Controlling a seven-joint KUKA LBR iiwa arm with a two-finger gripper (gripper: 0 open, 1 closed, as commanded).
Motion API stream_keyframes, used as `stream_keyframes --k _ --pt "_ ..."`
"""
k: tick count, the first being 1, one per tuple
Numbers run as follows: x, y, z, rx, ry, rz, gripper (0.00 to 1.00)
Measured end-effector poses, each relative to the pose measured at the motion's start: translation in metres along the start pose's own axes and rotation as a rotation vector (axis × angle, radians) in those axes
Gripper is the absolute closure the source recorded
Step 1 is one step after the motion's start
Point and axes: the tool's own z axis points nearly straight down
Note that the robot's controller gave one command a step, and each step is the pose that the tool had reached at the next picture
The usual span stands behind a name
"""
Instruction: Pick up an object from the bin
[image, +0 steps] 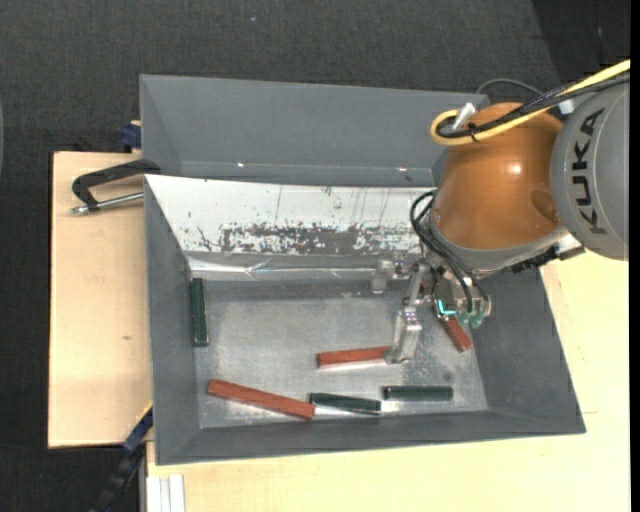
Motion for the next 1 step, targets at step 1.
stream_keyframes --k 1 --pt "-0.0016 0.0000 -0.0039 -0.001 -0.008 0.001 0.00"
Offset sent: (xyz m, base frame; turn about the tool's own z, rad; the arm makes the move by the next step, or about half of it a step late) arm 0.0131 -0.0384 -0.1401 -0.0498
